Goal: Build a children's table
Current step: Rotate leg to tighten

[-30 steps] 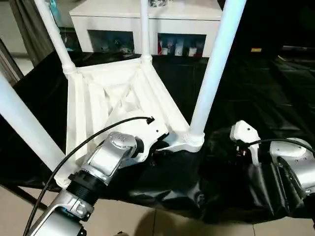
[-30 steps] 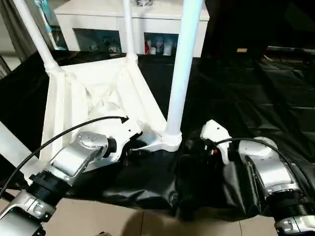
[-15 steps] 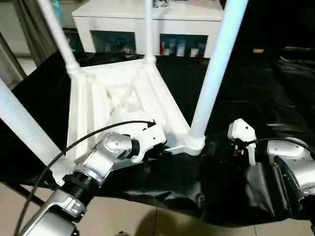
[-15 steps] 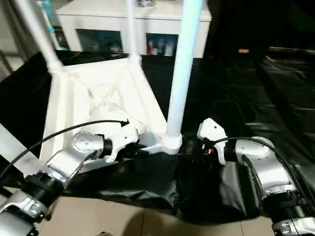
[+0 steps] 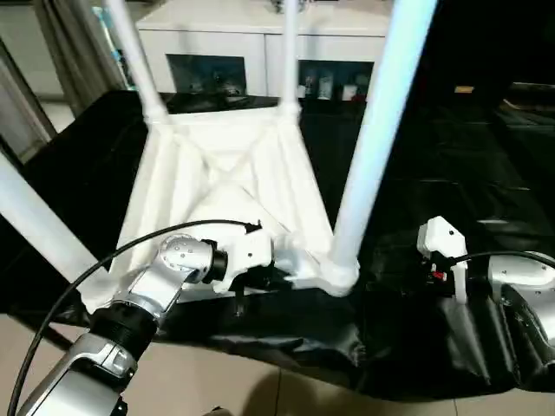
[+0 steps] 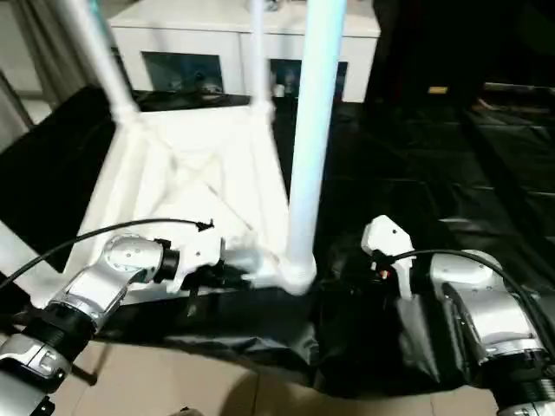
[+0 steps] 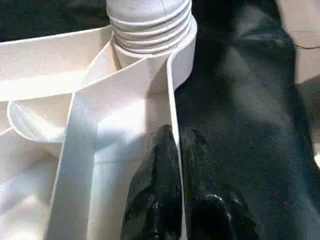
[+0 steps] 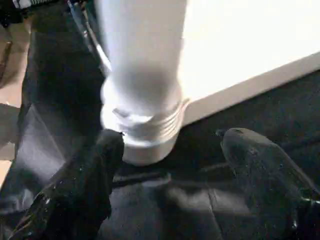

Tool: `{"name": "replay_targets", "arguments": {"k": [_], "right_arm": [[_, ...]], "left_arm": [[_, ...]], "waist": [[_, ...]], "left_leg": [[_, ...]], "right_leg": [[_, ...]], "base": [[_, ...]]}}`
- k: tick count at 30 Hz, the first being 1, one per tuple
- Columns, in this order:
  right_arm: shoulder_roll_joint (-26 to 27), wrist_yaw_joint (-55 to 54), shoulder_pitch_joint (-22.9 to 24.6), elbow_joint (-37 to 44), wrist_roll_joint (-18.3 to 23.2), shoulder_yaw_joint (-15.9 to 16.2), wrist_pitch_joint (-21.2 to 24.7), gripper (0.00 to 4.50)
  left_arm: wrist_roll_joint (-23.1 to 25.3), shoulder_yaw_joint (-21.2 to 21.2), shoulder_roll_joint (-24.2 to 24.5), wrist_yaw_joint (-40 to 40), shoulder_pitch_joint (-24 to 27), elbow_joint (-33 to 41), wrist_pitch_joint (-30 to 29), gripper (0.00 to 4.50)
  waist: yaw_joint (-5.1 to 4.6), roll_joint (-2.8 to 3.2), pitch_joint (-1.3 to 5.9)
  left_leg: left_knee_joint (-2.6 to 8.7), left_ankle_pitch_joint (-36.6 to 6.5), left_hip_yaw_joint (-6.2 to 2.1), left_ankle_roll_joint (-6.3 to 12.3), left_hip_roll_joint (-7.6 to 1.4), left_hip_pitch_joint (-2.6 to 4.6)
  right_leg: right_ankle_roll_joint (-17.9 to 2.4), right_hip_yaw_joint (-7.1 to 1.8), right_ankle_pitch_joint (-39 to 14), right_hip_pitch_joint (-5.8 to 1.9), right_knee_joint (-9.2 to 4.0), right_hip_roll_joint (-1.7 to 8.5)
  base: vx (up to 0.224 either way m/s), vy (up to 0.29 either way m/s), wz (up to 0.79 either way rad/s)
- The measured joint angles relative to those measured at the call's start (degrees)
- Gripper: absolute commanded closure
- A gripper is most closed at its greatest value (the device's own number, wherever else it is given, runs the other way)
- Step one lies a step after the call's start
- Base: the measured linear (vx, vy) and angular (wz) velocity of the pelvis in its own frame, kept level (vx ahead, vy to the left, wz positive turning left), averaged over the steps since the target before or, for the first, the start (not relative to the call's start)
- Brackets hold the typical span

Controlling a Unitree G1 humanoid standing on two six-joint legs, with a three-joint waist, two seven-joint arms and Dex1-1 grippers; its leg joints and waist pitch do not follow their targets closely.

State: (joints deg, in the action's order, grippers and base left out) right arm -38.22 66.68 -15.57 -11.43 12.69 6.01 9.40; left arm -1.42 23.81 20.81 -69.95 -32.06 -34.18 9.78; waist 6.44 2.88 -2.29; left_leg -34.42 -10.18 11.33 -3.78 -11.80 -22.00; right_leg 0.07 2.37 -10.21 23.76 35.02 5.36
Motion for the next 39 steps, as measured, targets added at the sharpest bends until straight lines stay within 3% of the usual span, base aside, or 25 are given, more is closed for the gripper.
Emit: {"name": "replay_targets", "arguments": {"k": [12, 22, 25, 26, 29, 32, 36, 39], "right_arm": [[1.65, -1.88, -0.14, 0.02, -0.05, 0.22, 0.02, 0.84], [3.87, -2.83, -0.83, -0.04, -0.23, 1.28, -0.04, 0.84], [4.57, -3.24, -0.96, -0.04, -0.23, 1.38, -0.04, 0.84], [4.77, -3.31, -0.96, -0.04, -0.22, 1.41, -0.04, 0.84], [5.16, -3.75, -1.00, -0.03, -0.22, 1.59, -0.03, 0.84], [6.00, -3.86, -1.04, -0.03, -0.22, 2.26, -0.03, 0.84], [6.16, -3.86, -1.04, -0.03, -0.23, 2.51, -0.03, 0.84], [6.15, -3.87, -1.04, -0.03, -0.23, 2.51, -0.03, 0.84]], "left_arm": [[2.54, -0.57, -0.72, 3.83, -3.77, -8.93, 7.69, 4.45], [2.25, -2.70, 0.33, 2.85, -5.07, -12.79, 9.54, 4.45], [-0.18, -4.06, 0.79, -1.47, -4.98, -11.93, 5.47, 4.18], [-2.03, -5.08, 0.82, -3.07, -4.58, -11.34, 3.42, 3.90], [-6.09, -7.11, 0.02, -4.33, -4.32, -8.51, 0.50, 3.80], [-5.94, -7.60, -0.42, -2.35, -4.87, -8.56, 0.17, 3.47], [-3.79, -7.59, -1.07, -0.52, -5.17, -9.44, -0.09, 3.47], [-3.30, -7.11, -0.69, -0.54, -4.80, -8.09, -3.69, 3.47]], "waist": [[-0.13, -0.21, -0.14], [-1.41, -0.49, -0.32], [-1.38, -0.47, -0.31], [-1.34, -0.50, -0.33], [-1.00, -0.69, -0.37], [-0.71, -0.70, -0.38], [-0.46, -0.74, -0.40], [-0.39, -0.73, -0.40]], "left_leg": [[0.01, 0.01, -0.02, -0.01, -0.03, 0.01], [0.00, 0.01, -0.03, -0.02, -0.04, -0.01], [0.01, 0.01, 0.00, -0.02, -0.04, -0.04], [0.00, 0.02, 0.00, -0.01, -0.04, -0.08], [-0.04, 0.03, 0.01, 0.02, -0.06, -0.13], [-0.08, 0.04, 0.06, 0.05, -0.04, -0.16], [-0.09, 0.03, 0.06, 0.04, -0.04, -0.14], [-0.08, 0.02, 0.06, 0.00, -0.05, -0.10]], "right_leg": [[0.35, 0.03, -0.04, 0.03, 0.06, -0.01], [0.10, 0.04, 0.17, 0.14, 0.11, -0.02], [0.11, 0.01, 0.16, 0.22, 0.10, -0.02], [0.15, 0.00, 0.13, 0.25, 0.10, -0.02], [0.17, 0.02, 0.08, 0.22, 0.00, -0.03], [0.16, -0.01, 0.05, 0.21, -0.04, -0.01], [0.16, 0.00, 0.05, 0.20, -0.02, 0.00], [0.17, 0.00, 0.05, 0.19, 0.03, 0.00]], "base": [[0.000, 0.000, 0.00], [0.000, 0.000, 0.00], [0.000, 0.000, 0.00], [0.000, 0.000, 0.00], [0.000, 0.000, 0.00], [0.000, 0.000, 0.00], [0.000, 0.000, 0.00], [0.000, 0.000, 0.00]]}}
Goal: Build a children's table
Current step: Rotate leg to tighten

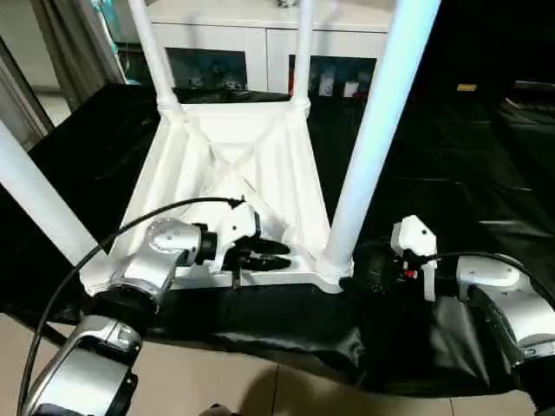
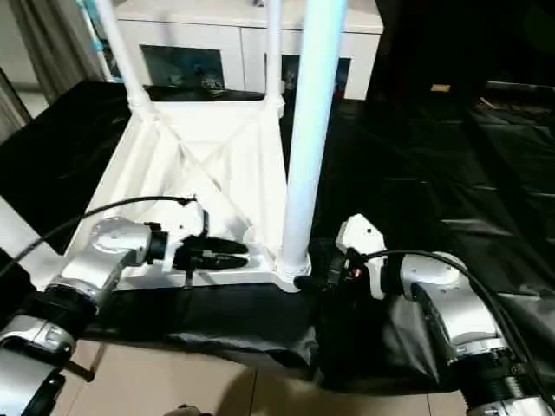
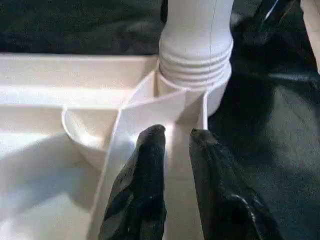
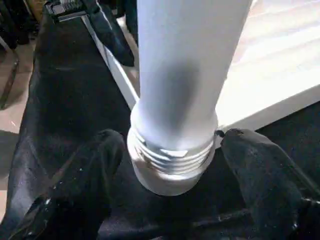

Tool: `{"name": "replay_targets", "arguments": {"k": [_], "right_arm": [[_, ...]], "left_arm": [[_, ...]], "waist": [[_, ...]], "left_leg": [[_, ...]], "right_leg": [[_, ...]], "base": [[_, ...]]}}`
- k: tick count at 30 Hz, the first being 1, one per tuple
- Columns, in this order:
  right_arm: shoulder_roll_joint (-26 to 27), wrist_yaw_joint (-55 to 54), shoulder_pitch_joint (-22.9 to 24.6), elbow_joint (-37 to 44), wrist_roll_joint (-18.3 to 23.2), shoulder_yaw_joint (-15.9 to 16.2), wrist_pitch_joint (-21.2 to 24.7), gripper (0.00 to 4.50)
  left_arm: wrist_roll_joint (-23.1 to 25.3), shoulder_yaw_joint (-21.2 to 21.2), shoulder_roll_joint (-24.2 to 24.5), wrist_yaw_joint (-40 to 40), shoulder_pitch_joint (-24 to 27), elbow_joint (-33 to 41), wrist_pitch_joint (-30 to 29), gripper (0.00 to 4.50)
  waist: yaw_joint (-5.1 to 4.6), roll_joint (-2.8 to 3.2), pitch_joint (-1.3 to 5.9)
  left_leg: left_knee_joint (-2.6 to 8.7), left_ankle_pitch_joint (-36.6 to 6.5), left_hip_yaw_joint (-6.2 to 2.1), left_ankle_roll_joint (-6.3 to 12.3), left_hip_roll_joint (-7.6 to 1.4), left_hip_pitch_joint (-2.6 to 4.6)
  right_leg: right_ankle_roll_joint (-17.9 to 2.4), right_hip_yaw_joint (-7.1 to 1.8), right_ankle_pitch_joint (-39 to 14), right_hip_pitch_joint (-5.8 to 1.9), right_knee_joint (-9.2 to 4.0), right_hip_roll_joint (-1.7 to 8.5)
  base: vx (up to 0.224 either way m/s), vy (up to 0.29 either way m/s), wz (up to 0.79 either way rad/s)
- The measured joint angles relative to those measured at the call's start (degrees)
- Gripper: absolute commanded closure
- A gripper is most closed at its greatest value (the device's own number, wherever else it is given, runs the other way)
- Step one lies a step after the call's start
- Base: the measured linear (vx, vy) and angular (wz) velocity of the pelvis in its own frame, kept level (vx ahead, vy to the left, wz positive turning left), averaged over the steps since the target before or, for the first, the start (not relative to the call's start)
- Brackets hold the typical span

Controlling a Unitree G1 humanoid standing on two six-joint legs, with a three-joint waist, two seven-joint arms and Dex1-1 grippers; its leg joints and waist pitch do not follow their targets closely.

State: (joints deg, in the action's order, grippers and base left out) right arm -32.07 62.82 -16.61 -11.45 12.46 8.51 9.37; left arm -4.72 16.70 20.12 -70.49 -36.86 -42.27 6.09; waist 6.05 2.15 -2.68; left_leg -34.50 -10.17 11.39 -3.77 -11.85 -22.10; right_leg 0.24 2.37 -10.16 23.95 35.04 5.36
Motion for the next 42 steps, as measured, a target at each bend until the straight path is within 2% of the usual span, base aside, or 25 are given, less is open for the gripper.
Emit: {"name": "replay_targets", "arguments": {"k": [1, 4, 7, 14, 19, 26, 29, 32, 36, 38, 42], "right_arm": [[-0.01, -0.01, 0.00, 0.00, -0.01, 0.00, 0.00, 0.84], [-0.02, -0.07, 0.01, 0.09, -0.01, 0.00, 0.00, 0.84], [-0.01, -0.23, 0.01, 0.13, -0.01, 0.00, 0.00, 0.84], [1.25, -1.32, 0.02, 0.20, -0.19, 0.23, -0.07, 0.84], [1.52, -1.55, 0.02, 0.21, -0.38, 0.59, -0.12, 0.84], [1.52, -1.73, 0.03, 0.21, -0.77, 0.59, -0.33, 0.84], [1.52, -1.72, 0.04, 0.21, -0.83, 0.59, -0.66, 0.84], [1.51, -1.67, 0.03, 0.21, -0.85, 0.59, -0.84, 0.84], [1.43, -1.61, 0.03, 0.20, -0.95, 0.61, -0.91, 0.84], [1.42, -1.57, 0.03, 0.20, -1.01, 0.62, -0.96, 0.84], [1.43, -1.57, 0.02, 0.19, -1.04, 0.62, -1.11, 0.84]], "left_arm": [[-0.02, 0.01, 0.05, -0.04, 0.23, 0.77, -1.30, 3.19], [-0.11, 0.07, -0.16, 0.23, 1.17, 3.97, -3.62, 3.07], [0.14, 0.14, -0.53, 1.34, 1.68, 4.74, -3.26, 2.68], [3.92, 2.26, -1.04, 4.26, 3.20, 5.34, -0.96, 2.65], [4.64, 2.41, -0.89, 4.56, 3.20, 5.45, -1.03, 2.65], [4.17, 1.90, -0.76, 3.64, 3.09, 5.35, -2.64, 3.41], [3.37, 1.75, -0.46, 2.44, 3.01, 5.29, -3.76, 3.58], [3.30, 1.89, 0.34, 0.23, 2.62, 5.25, -5.40, 3.97], [3.92, 2.62, 2.24, -1.90, 2.35, 5.46, -6.26, 4.12], [4.53, 2.96, 2.34, -1.97, 2.32, 5.74, -6.20, 4.39], [4.91, 2.91, 2.13, -1.34, 2.26, 5.72, -5.91, 4.48]], "waist": [[0.01, 0.00, 0.00], [0.01, 0.00, 0.00], [0.01, 0.01, 0.01], [-0.21, 0.01, 0.02], [-0.28, 0.02, 0.02], [-0.57, 0.04, 0.04], [-0.77, 0.04, 0.04], [-0.91, 0.04, 0.04], [-1.05, 0.08, 0.06], [-0.93, 0.11, 0.08], [-0.93, 0.11, 0.08]], "left_leg": [[0.00, 0.00, 0.00, 0.00, 0.00, 0.02], [0.00, 0.00, 0.00, 0.00, 0.00, 0.03], [0.00, 0.00, 0.00, 0.00, 0.00, 0.03], [0.00, 0.00, -0.02, 0.00, 0.00, 0.06], [0.00, 0.00, -0.02, -0.01, 0.01, 0.09], [0.00, 0.00, -0.04, -0.01, 0.01, 0.13], [0.00, 0.00, -0.04, -0.01, 0.01, 0.13], [0.00, 0.00, -0.04, -0.01, 0.01, 0.12], [0.01, 0.00, -0.04, -0.01, 0.00, 0.14], [0.01, 0.00, -0.04, -0.01, 0.00, 0.13], [0.00, 0.00, -0.04, -0.01, 0.01, 0.15]], "right_leg": [[0.00, -0.01, 0.00, -0.01, 0.02, 0.00], [-0.01, -0.01, 0.01, -0.02, 0.04, 0.00], [-0.01, -0.01, 0.01, -0.03, 0.04, 0.00], [0.00, 0.00, 0.00, -0.06, 0.03, -0.01], [-0.02, -0.02, 0.02, -0.09, 0.05, -0.01], [-0.02, -0.01, 0.03, -0.13, 0.07, -0.01], [-0.02, -0.01, 0.03, -0.12, 0.06, -0.01], [-0.02, -0.01, 0.03, -0.11, 0.06, -0.02], [-0.01, -0.02, 0.03, -0.11, 0.04, -0.04], [-0.01, -0.01, 0.02, -0.13, 0.03, -0.03], [-0.02, -0.02, 0.03, -0.16, 0.02, -0.02]], "base": [[0.000, 0.000, 0.00], [0.000, 0.000, 0.00], [0.000, 0.000, 0.00], [0.000, 0.000, 0.00], [0.000, 0.000, 0.00], [0.000, 0.000, 0.00], [0.000, 0.000, 0.00], [0.000, 0.000, 0.00], [0.000, 0.000, 0.00], [0.000, 0.000, 0.00], [0.000, 0.000, 0.00]]}}
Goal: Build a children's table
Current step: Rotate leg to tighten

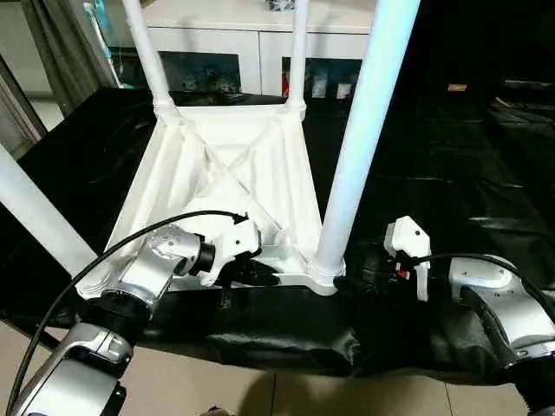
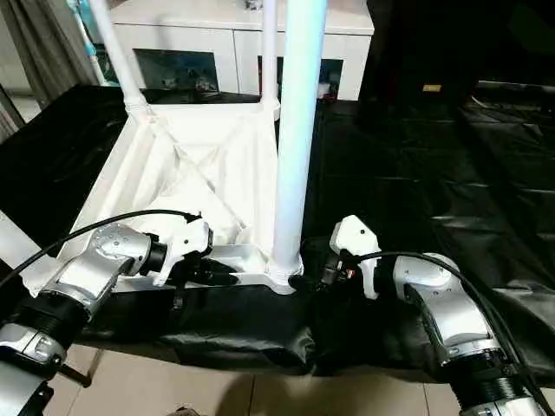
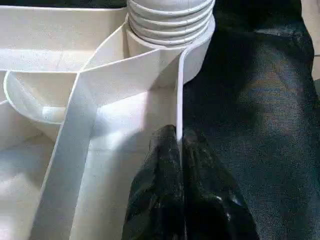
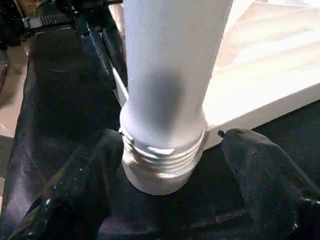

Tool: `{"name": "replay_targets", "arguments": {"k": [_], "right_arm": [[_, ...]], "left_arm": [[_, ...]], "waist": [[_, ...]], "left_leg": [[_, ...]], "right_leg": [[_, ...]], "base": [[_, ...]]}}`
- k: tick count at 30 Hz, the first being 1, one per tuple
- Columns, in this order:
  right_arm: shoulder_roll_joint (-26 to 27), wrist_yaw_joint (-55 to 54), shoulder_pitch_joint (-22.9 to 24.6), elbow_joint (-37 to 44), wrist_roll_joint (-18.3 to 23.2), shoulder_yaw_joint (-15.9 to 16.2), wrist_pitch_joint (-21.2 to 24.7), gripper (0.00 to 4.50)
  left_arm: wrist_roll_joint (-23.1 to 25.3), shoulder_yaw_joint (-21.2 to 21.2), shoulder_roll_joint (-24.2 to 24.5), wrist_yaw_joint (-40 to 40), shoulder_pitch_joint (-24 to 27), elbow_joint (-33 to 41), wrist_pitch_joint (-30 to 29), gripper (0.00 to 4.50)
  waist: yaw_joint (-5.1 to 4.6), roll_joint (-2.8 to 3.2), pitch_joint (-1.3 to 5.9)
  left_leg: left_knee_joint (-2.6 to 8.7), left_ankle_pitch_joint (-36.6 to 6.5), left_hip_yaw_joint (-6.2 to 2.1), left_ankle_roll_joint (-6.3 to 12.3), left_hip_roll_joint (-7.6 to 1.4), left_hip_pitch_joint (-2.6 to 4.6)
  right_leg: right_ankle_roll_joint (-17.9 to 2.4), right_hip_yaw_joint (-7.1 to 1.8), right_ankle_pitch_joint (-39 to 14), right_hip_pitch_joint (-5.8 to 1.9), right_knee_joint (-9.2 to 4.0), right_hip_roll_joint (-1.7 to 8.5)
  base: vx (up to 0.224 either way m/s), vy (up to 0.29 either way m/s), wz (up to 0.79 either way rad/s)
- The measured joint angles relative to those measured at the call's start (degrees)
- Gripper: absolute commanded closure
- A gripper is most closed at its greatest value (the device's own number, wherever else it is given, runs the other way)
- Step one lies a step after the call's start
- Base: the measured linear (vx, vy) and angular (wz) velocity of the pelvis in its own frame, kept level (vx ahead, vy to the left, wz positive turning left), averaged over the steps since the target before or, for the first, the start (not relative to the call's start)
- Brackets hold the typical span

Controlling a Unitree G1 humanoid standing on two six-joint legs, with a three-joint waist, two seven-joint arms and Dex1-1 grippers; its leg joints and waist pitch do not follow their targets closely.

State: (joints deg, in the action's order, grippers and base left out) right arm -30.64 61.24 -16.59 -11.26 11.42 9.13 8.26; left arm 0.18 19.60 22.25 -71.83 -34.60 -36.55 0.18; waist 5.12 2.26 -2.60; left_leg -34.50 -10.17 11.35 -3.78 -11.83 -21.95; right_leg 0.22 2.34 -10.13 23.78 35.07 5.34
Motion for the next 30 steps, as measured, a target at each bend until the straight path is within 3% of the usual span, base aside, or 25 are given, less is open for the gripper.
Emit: {"name": "replay_targets", "arguments": {"k": [10, 18, 23, 24, 30], "right_arm": [[0.97, -0.13, 0.01, -0.03, 0.06, 0.21, -0.09, 0.84], [4.72, -2.09, -1.78, -2.60, -0.17, 0.58, -1.60, 0.84], [5.08, -2.62, -2.33, -4.06, -1.01, 0.82, -2.28, 1.26], [5.13, -2.59, -2.52, -4.42, -1.06, 0.88, -2.41, 1.51], [5.17, -2.55, -3.12, -5.75, -1.75, 0.93, -3.91, 1.89]], "left_arm": [[0.56, -0.15, -0.97, 1.18, -0.07, -0.38, 0.58, 4.48], [1.23, -0.17, -2.01, 2.50, -0.51, -1.19, 0.93, 4.48], [1.26, -0.15, -2.13, 2.38, -0.82, -1.68, 0.96, 4.50], [1.25, -0.16, -2.14, 2.38, -0.90, -1.88, 0.98, 4.50], [1.32, -0.18, -2.12, 2.38, -0.92, -2.07, 1.14, 4.50]], "waist": [[0.01, 0.15, 0.09], [0.00, 0.21, 0.13], [0.00, 0.21, 0.14], [0.00, 0.21, 0.14], [-0.01, 0.21, 0.14]], "left_leg": [[0.00, 0.00, 0.00, 0.00, 0.01, 0.03], [0.00, 0.00, -0.01, -0.01, 0.02, 0.06], [0.00, 0.00, -0.01, -0.01, 0.03, 0.06], [0.00, 0.00, -0.02, -0.01, 0.03, 0.07], [0.01, 0.00, -0.02, -0.01, 0.03, 0.09]], "right_leg": [[-0.01, -0.01, 0.01, -0.03, 0.01, 0.01], [-0.06, -0.01, 0.04, -0.09, 0.01, 0.02], [-0.06, -0.01, 0.04, -0.11, 0.01, 0.02], [-0.06, -0.01, 0.04, -0.11, 0.01, 0.02], [-0.07, 0.00, 0.04, -0.14, 0.01, 0.02]], "base": [[0.000, 0.000, 0.00], [0.000, 0.000, 0.00], [0.000, 0.000, 0.00], [0.000, 0.000, 0.00], [0.000, 0.000, 0.00]]}}
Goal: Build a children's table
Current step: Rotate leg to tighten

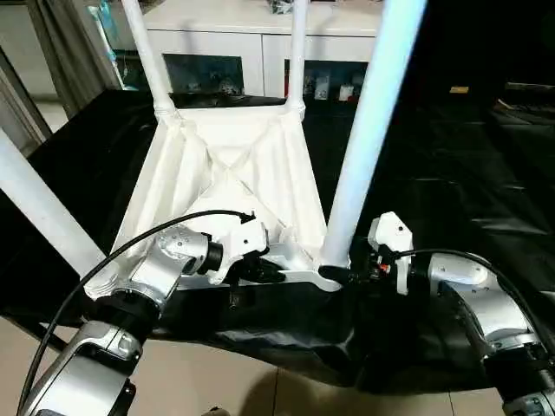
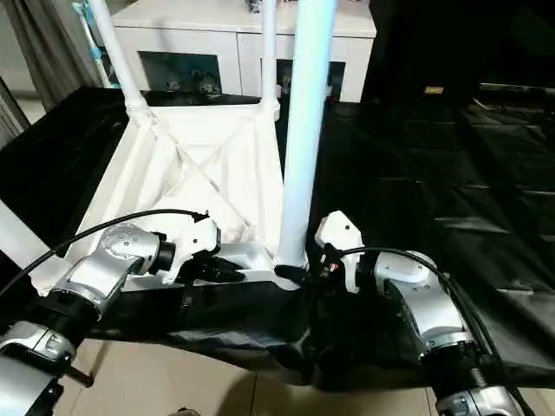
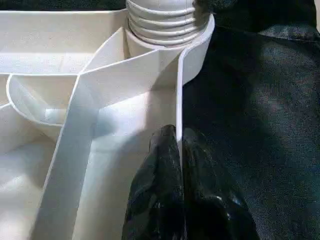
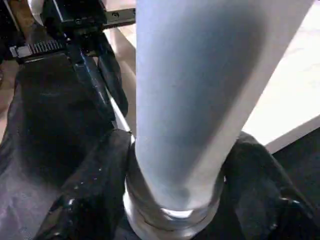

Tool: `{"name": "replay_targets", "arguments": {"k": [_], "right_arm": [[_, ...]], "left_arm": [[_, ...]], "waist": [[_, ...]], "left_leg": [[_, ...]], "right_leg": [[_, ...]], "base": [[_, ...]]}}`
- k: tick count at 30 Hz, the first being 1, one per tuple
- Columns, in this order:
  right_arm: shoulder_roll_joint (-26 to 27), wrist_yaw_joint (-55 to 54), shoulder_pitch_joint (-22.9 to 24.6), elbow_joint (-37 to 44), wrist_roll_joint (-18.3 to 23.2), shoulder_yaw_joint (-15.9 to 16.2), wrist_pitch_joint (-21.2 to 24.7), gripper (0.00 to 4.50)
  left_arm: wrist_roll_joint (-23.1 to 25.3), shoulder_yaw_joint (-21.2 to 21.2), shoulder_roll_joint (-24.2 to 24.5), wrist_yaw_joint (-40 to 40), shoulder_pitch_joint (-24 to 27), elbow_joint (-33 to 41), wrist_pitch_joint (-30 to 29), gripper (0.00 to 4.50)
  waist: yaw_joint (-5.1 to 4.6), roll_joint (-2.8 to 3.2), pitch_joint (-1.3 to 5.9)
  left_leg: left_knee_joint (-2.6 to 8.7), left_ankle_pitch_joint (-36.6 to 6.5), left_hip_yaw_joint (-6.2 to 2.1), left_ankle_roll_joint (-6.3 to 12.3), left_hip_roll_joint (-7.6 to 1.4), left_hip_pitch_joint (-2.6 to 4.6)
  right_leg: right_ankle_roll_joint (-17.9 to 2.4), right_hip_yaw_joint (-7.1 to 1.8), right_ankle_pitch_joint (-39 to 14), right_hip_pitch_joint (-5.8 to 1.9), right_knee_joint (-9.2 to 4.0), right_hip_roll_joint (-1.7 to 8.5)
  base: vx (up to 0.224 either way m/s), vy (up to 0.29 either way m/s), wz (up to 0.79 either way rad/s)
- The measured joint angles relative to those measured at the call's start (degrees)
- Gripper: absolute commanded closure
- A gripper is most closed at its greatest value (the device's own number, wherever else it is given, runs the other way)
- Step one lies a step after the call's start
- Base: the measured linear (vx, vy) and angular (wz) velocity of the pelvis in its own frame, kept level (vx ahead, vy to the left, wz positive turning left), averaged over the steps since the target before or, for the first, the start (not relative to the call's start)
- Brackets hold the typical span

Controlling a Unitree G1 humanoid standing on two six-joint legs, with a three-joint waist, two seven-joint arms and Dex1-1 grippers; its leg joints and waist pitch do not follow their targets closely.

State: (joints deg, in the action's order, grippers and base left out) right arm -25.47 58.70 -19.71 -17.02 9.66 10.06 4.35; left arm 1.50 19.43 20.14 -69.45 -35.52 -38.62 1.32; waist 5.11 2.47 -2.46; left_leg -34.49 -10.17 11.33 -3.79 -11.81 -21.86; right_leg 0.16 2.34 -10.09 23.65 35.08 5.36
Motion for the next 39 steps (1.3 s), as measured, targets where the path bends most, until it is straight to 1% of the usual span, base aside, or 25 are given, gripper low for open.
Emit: {"name": "replay_targets", "arguments": {"k": [4, 7, 8, 9, 10, 12, 13, 14, 17, 20, 27, 33, 35, 39], "right_arm": [[0.00, -0.02, -0.07, -0.31, -0.51, 0.19, -0.88, 2.12], [0.34, -0.32, -0.35, -1.13, -0.47, 0.37, -1.26, 2.12], [0.89, -0.66, -0.45, -1.41, -0.39, 0.26, -0.91, 1.80], [1.27, -0.72, -0.45, -1.45, -0.03, 0.01, -0.16, 1.61], [1.48, -0.73, -0.45, -1.47, 0.27, -0.20, 0.50, 1.48], [1.61, -0.96, -0.45, -1.99, -0.20, 0.07, 0.72, 1.47], [1.65, -1.05, -0.45, -2.36, -0.45, 0.22, 0.72, 1.23], [1.62, -1.12, -0.45, -2.48, -0.72, 0.33, 0.57, 1.09], [1.63, -1.42, -0.45, -3.71, -1.59, 1.11, -0.12, 1.09], [1.62, -1.47, -0.45, -4.26, -2.08, 1.16, -0.11, 1.09], [1.71, -1.45, -0.45, -4.43, -1.91, 1.09, -0.03, 1.09], [1.79, -0.82, -0.44, -4.44, -0.75, 0.49, -0.03, 1.09], [1.79, -0.69, -0.44, -4.44, -0.49, 0.35, -0.02, 1.36], [1.78, -0.32, -0.44, -4.43, -0.01, -0.06, 0.64, 1.36]], "left_arm": [[0.24, -0.01, 0.03, 0.02, 0.00, -0.13, 0.02, 4.50], [0.43, -0.05, 0.07, 0.02, 0.00, -0.35, 0.14, 4.50], [0.48, -0.11, 0.16, 0.02, 0.00, -0.53, 0.14, 4.50], [0.49, -0.13, 0.22, 0.02, 0.00, -0.60, 0.14, 4.50], [0.50, -0.14, 0.22, 0.05, 0.00, -0.64, 0.14, 4.50], [0.50, -0.14, 0.10, 0.25, 0.00, -0.64, 0.14, 4.50], [0.50, -0.14, 0.09, 0.27, 0.00, -0.64, 0.14, 4.50], [0.51, -0.14, 0.12, 0.22, 0.00, -0.64, 0.14, 4.50], [0.55, -0.14, 0.01, 0.20, 0.00, -0.63, 0.18, 4.50], [0.55, -0.14, -0.01, 0.01, 0.00, -0.61, 0.22, 4.50], [0.57, -0.14, -0.01, 0.01, 0.00, -0.62, 0.23, 4.50], [0.57, -0.15, 0.02, -0.10, 0.00, -0.62, 0.29, 4.50], [0.57, -0.16, 0.06, -0.12, 0.00, -0.62, 0.31, 4.50], [0.57, -0.16, 0.05, -0.21, 0.00, -0.61, 0.41, 4.50]], "waist": [[-0.01, 0.00, 0.00], [-0.03, -0.01, 0.00], [-0.11, -0.03, -0.01], [-0.15, -0.03, -0.01], [-0.18, -0.04, -0.01], [-0.16, -0.09, -0.05], [-0.15, -0.09, -0.05], [-0.15, -0.09, -0.05], [-0.13, -0.09, -0.05], [-0.12, -0.07, -0.05], [-0.13, -0.08, -0.06], [-0.13, -0.08, -0.06], [-0.13, -0.08, -0.06], [-0.12, -0.08, -0.06]], "left_leg": [[0.00, 0.00, 0.00, 0.00, 0.00, 0.06], [0.02, 0.00, 0.00, 0.00, 0.00, 0.22], [0.04, -0.01, 0.00, -0.01, 0.00, 0.39], [0.06, -0.01, 0.00, -0.02, 0.00, 0.49], [0.08, -0.01, 0.00, -0.02, 0.01, 0.55], [0.14, -0.02, 0.00, -0.03, 0.01, 0.61], [0.17, -0.02, 0.00, -0.03, 0.02, 0.61], [0.21, -0.02, 0.00, -0.03, 0.04, 0.62], [0.24, -0.02, 0.00, -0.03, 0.04, 0.63], [0.28, -0.02, 0.01, -0.03, 0.04, 0.63], [0.30, -0.02, 0.01, -0.03, 0.04, 0.64], [0.32, -0.02, 0.00, -0.03, 0.04, 0.64], [0.33, -0.02, 0.01, -0.03, 0.04, 0.64], [0.37, -0.02, 0.01, -0.03, 0.04, 0.64]], "right_leg": [[0.00, 0.00, 0.00, -0.05, -0.01, 0.00], [0.00, 0.00, 0.00, -0.20, -0.03, 0.00], [0.01, -0.01, -0.01, -0.31, -0.05, 0.00], [0.03, -0.01, -0.02, -0.38, -0.06, 0.00], [0.05, -0.01, -0.03, -0.43, -0.07, 0.00], [0.27, 0.00, -0.16, -0.48, -0.09, 0.00], [0.28, -0.01, -0.17, -0.47, -0.10, 0.00], [0.27, -0.03, -0.16, -0.47, -0.10, 0.00], [0.23, -0.02, -0.14, -0.48, -0.11, 0.00], [0.12, -0.02, -0.08, -0.48, -0.13, 0.00], [0.18, -0.02, -0.11, -0.47, -0.13, 0.00], [0.25, -0.02, -0.15, -0.47, -0.14, 0.00], [0.27, -0.02, -0.17, -0.46, -0.14, 0.00], [0.27, -0.02, -0.17, -0.46, -0.15, -0.01]], "base": [[0.000, 0.000, 0.00], [0.000, 0.000, 0.00], [0.000, 0.000, 0.00], [0.000, 0.000, 0.00], [0.000, 0.000, 0.00], [0.000, 0.000, 0.00], [0.000, 0.000, 0.00], [0.000, 0.000, 0.00], [0.000, 0.000, 0.00], [0.000, 0.000, 0.00], [0.000, 0.000, 0.00], [0.000, 0.000, 0.00], [0.000, 0.000, 0.00], [0.000, 0.000, 0.00]]}}
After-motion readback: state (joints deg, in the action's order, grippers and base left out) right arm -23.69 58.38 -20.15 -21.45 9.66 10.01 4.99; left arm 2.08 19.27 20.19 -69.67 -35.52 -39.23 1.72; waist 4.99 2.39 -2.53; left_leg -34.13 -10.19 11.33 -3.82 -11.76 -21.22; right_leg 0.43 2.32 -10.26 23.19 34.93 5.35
